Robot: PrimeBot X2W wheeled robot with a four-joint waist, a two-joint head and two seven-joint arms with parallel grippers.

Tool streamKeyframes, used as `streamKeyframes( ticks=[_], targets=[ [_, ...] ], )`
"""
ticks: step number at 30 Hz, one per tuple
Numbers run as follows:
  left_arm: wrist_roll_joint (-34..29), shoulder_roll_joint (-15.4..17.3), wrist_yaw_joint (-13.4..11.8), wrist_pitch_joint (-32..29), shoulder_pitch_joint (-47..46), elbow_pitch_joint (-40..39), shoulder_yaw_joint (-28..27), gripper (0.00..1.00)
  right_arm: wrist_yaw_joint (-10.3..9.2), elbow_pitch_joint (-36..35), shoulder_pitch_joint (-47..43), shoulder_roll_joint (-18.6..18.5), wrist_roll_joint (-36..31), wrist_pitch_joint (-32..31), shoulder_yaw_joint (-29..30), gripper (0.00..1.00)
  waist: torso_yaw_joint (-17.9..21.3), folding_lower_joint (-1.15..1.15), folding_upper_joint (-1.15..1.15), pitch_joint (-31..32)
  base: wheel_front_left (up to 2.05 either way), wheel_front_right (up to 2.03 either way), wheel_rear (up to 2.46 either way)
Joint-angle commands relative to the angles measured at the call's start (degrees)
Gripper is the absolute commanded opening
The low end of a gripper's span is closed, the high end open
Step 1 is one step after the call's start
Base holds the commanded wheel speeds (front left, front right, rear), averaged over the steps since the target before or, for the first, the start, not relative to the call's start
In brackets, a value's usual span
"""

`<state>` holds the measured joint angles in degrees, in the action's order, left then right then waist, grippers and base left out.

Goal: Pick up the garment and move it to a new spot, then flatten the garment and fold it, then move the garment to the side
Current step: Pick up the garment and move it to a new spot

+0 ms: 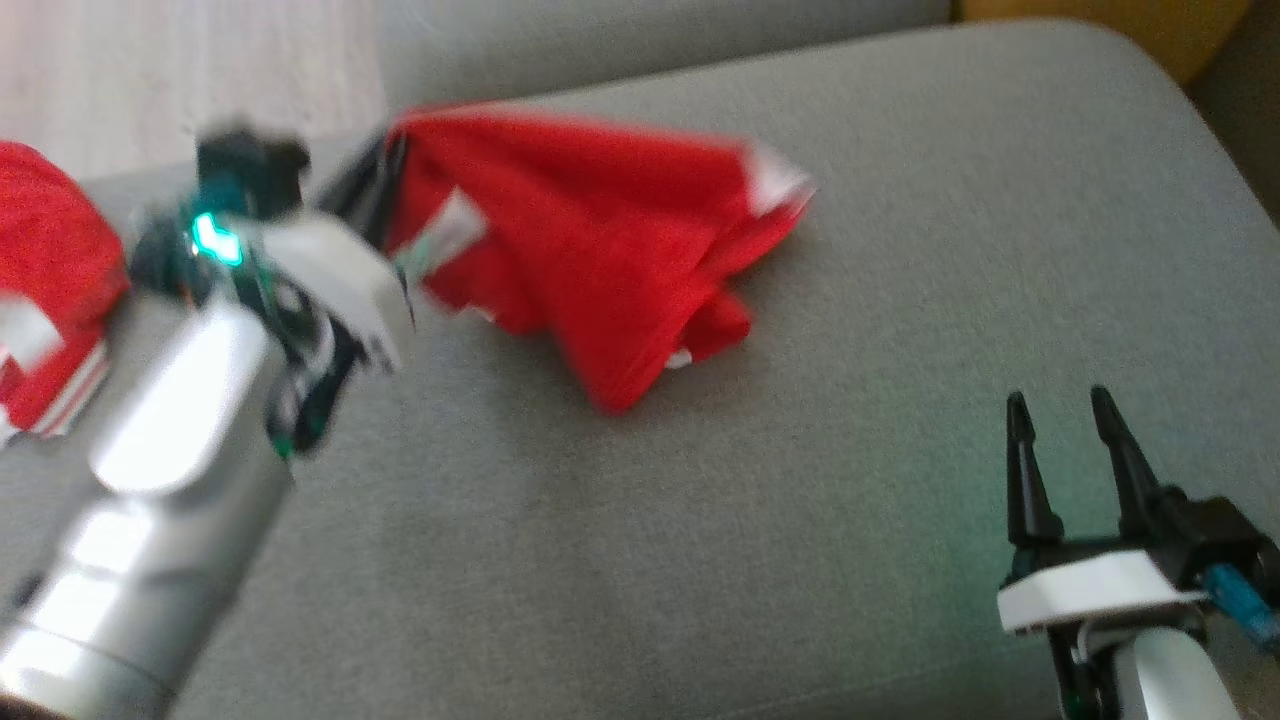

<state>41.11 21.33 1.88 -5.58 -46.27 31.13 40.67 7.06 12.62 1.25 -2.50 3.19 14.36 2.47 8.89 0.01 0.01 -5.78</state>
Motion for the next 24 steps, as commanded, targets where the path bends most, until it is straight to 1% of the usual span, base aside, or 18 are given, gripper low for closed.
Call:
streamKeyframes(
  ticks=[1,3,7,8,9,10,11,17,21,24],
  targets=[
    [0.6,1.0,-0.6,1.8,-1.9,-0.1,-2.8,0.00,0.43,-2.0,2.9,-0.4,0.6,0.6,-1.6,1.00,1.9,-0.01,-0.01,-2.5,0.00,0.00,0.00],
    [1.1,-0.3,-1.2,4.6,0.5,3.2,-3.1,0.00,0.43,-2.0,3.8,-0.4,0.8,0.6,-2.1,1.00,2.6,-0.01,-0.01,-3.6,0.00,0.00,0.00],
    [1.2,-2.9,-1.4,10.0,3.0,9.1,-3.1,0.00,0.43,-2.0,5.0,-0.4,1.0,0.6,-2.3,1.00,3.1,-0.01,-0.01,-5.1,0.00,0.00,0.00],
    [1.1,-3.5,-1.6,11.7,3.1,10.3,-3.2,0.04,0.43,-2.0,5.1,-0.4,1.0,0.6,-2.3,1.00,3.0,-0.01,-0.01,-5.4,0.00,0.00,0.00],
    [0.7,-4.0,-1.7,13.5,3.2,11.4,-3.2,0.35,0.43,-1.9,5.1,-0.4,1.0,0.6,-2.2,1.00,2.9,-0.01,-0.01,-5.5,0.00,0.00,0.00],
    [0.3,-4.5,-1.6,15.1,3.2,12.4,-3.0,0.53,0.43,-1.9,5.2,-0.4,1.0,0.6,-2.2,1.00,2.8,-0.01,-0.01,-5.6,0.00,0.00,0.00],
    [0.0,-5.0,-1.5,16.3,3.1,13.3,-2.9,1.00,0.43,-1.9,5.1,-0.4,0.9,0.6,-2.1,1.00,2.5,-0.01,-0.01,-5.7,0.00,0.00,0.00],
    [-1.2,-6.5,-1.1,19.9,2.3,16.8,-3.6,1.00,0.43,-1.4,5.2,-0.4,0.5,0.6,-1.7,1.00,0.6,-0.01,-0.01,-4.6,0.00,0.00,0.00],
    [-2.2,-6.8,-1.1,20.5,2.5,16.9,-4.8,1.00,0.43,-1.2,5.0,-0.4,0.0,0.6,-1.2,1.00,-1.3,-0.01,-0.01,-2.4,0.00,0.00,0.00],
    [-3.1,-6.8,-1.6,20.5,4.1,15.2,-6.4,1.00,0.43,-0.9,4.6,-0.4,-0.3,0.6,-0.8,1.00,-2.9,-0.01,-0.01,-0.1,0.00,0.00,0.00]
  ],
)
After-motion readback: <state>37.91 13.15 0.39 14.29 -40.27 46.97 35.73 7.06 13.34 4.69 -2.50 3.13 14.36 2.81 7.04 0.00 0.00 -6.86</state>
